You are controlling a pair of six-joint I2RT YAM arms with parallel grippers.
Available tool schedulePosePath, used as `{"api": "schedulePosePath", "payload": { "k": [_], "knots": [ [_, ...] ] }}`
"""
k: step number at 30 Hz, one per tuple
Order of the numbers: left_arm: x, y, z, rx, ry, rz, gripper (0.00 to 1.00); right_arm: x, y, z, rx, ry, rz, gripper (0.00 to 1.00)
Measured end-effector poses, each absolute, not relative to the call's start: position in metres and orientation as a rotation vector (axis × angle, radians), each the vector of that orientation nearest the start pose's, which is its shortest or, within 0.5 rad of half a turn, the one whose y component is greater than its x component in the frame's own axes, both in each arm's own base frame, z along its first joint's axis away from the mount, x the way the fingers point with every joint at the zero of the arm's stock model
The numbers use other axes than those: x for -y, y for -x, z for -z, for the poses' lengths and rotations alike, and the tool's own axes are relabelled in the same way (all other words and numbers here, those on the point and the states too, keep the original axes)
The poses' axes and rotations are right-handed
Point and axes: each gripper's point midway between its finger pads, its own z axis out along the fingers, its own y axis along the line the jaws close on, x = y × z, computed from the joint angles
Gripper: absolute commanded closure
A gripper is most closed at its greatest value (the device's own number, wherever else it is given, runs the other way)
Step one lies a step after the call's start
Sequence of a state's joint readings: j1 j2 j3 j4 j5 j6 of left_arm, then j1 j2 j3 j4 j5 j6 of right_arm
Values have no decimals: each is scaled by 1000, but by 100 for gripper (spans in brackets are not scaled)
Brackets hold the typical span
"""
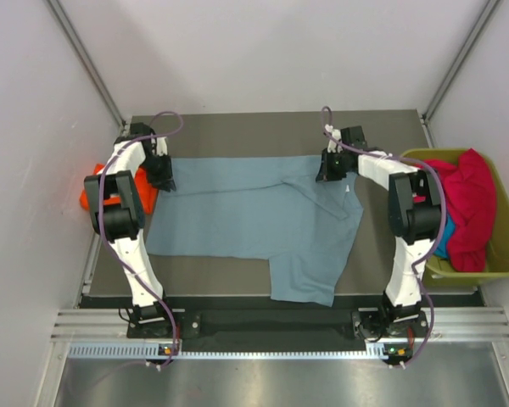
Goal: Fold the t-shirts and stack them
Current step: Fold the tshirt
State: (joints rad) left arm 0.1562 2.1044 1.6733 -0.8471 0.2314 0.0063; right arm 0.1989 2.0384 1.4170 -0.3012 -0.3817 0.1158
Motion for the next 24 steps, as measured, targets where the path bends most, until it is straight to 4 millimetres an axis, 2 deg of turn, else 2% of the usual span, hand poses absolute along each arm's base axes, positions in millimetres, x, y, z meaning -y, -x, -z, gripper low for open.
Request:
{"api": "schedulePosePath", "payload": {
  "k": [4, 9, 10, 11, 14, 18, 24],
  "knots": [
    [-27, -434, -46, -2813, 162, 304, 71, -172, -436, -60, -2480, 304, -629, 100],
    [-25, -435, -39, -2826, 164, 324, 72, -193, -412, -82, -2444, 411, -650, 100],
    [-24, -434, -36, -2832, 165, 329, 72, -196, -407, -85, -2437, 430, -654, 98],
    [-23, -434, -33, -2838, 166, 335, 72, -199, -403, -87, -2435, 447, -658, 80],
    [-21, -433, -29, -2847, 174, 354, 69, -200, -396, -84, -2446, 461, -647, 52],
    [-22, -433, -30, -2845, 214, 359, 66, -194, -400, -83, -2449, 457, -606, 51],
    [-30, -433, -31, -2842, 269, 344, 67, -193, -429, -93, -2408, 438, -592, 51]
  ]
}}
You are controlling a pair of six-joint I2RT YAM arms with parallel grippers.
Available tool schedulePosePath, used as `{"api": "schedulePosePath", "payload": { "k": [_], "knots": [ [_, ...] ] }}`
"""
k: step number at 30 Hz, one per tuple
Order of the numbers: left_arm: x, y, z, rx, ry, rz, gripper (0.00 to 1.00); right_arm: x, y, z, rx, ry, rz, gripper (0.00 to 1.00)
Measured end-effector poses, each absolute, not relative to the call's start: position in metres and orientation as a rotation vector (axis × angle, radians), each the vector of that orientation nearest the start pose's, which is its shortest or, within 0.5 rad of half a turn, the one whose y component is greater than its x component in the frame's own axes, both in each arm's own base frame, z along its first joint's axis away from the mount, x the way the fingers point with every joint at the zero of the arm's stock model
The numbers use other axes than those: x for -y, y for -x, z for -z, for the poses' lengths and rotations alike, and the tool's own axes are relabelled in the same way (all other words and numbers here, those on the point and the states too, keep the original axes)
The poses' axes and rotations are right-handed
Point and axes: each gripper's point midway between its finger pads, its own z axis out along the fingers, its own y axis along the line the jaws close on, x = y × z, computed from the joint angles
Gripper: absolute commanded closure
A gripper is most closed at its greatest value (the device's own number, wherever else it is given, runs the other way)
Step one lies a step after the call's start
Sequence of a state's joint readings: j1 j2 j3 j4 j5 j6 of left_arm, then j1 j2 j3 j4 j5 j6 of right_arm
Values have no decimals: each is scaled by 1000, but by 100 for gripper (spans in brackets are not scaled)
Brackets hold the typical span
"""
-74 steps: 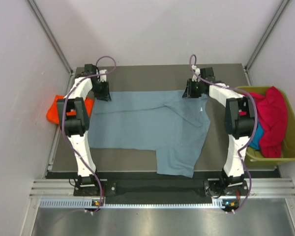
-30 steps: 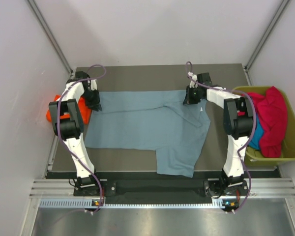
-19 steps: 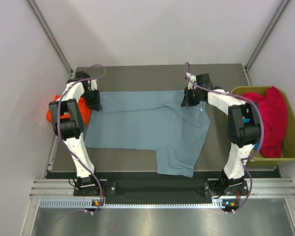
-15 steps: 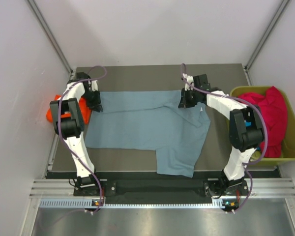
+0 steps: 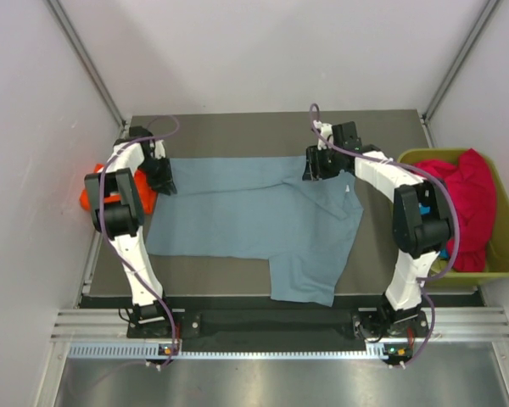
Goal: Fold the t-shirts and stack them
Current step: Fold the tshirt
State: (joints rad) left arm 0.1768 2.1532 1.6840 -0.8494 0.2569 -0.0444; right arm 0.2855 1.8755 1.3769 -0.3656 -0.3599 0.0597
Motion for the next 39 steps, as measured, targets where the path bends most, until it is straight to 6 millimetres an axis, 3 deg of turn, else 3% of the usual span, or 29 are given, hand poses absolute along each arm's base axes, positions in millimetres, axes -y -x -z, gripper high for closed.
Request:
{"api": "schedulePosePath", "payload": {
  "k": [10, 17, 22, 30, 32, 37, 39],
  "knots": [
    [-53, -432, -49, -2799, 319, 249, 68, -187, -436, -75, -2440, 416, -586, 52],
    [-56, -432, -48, -2802, 325, 238, 69, -188, -439, -70, -2444, 416, -586, 52],
    [-56, -431, -44, -2810, 329, 240, 78, -189, -442, -68, -2444, 415, -585, 52],
    [-60, -427, -31, -2840, 356, 238, 78, -189, -446, -63, -2449, 413, -581, 51],
    [-61, -428, -31, -2839, 360, 232, 80, -190, -450, -64, -2443, 413, -579, 51],
    [-63, -427, -27, -2847, 371, 220, 100, -191, -458, -63, -2431, 410, -571, 50],
    [-64, -427, -27, -2848, 373, 217, 100, -191, -462, -59, -2433, 405, -565, 50]
  ]
}}
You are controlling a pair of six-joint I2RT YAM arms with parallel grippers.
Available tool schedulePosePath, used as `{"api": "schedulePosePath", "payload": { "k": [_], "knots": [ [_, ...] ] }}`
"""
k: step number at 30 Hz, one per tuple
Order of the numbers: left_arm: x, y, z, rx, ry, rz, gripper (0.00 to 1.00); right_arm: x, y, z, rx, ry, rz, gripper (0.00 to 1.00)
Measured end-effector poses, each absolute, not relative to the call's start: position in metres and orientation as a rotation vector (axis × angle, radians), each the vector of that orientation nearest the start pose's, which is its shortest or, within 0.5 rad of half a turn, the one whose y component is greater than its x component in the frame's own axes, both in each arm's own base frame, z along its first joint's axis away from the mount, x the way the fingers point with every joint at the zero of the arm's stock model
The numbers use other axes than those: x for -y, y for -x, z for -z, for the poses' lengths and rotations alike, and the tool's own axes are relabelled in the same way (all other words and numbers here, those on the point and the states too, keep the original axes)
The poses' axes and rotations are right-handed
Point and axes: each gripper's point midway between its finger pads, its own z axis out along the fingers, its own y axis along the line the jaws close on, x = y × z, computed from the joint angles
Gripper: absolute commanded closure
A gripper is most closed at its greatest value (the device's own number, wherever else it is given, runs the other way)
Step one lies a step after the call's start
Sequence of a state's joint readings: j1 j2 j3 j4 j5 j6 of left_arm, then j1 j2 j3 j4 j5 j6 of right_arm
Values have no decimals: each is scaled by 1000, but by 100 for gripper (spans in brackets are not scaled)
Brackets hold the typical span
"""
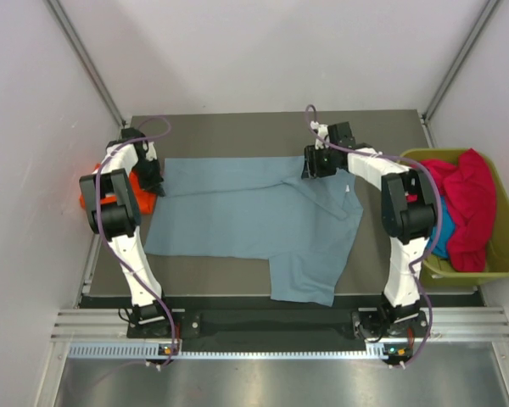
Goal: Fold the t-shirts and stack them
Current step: Fold the tshirt
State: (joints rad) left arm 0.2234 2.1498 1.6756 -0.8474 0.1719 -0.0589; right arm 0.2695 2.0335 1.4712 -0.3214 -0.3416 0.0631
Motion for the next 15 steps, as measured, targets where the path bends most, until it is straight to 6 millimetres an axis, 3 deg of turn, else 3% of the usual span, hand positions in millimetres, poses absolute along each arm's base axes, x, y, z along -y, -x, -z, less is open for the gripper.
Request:
{"api": "schedulePosePath", "payload": {
  "k": [6, 15],
  "knots": [
    [-64, -427, -27, -2848, 374, 211, 100, -187, -468, -45, -2458, 388, -545, 50],
    [-64, -427, -27, -2848, 374, 210, 100, -177, -475, -45, -2455, 359, -516, 51]
  ]
}}
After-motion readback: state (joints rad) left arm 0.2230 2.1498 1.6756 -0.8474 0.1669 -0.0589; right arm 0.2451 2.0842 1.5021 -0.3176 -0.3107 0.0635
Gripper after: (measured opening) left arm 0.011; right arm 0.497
